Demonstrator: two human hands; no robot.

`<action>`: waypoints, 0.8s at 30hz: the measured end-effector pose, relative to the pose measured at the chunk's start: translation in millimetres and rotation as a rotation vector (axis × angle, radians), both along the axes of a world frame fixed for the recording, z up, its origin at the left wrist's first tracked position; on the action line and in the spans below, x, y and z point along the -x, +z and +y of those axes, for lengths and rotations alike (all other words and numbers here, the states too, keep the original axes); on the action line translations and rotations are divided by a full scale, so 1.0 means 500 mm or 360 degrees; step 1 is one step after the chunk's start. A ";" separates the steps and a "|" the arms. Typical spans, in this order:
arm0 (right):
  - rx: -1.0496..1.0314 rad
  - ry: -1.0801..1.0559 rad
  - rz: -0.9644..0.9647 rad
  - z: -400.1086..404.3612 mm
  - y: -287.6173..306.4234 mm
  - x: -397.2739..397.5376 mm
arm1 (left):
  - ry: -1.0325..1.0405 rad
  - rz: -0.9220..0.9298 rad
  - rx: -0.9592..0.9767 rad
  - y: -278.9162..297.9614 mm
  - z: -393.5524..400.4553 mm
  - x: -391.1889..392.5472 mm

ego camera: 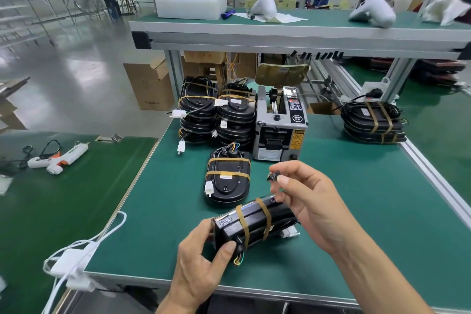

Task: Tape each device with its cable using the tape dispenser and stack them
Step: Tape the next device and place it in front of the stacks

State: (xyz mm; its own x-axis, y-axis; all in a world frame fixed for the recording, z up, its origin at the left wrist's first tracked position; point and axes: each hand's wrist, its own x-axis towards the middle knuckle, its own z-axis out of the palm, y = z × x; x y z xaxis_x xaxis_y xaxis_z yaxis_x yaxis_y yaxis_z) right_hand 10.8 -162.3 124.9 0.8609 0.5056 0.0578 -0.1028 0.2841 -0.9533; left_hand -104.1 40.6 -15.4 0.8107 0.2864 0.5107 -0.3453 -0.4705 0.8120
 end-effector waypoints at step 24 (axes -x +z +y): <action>-0.0054 -0.0079 0.0292 0.005 0.005 0.008 | -0.0010 -0.0023 -0.0037 -0.007 0.001 -0.002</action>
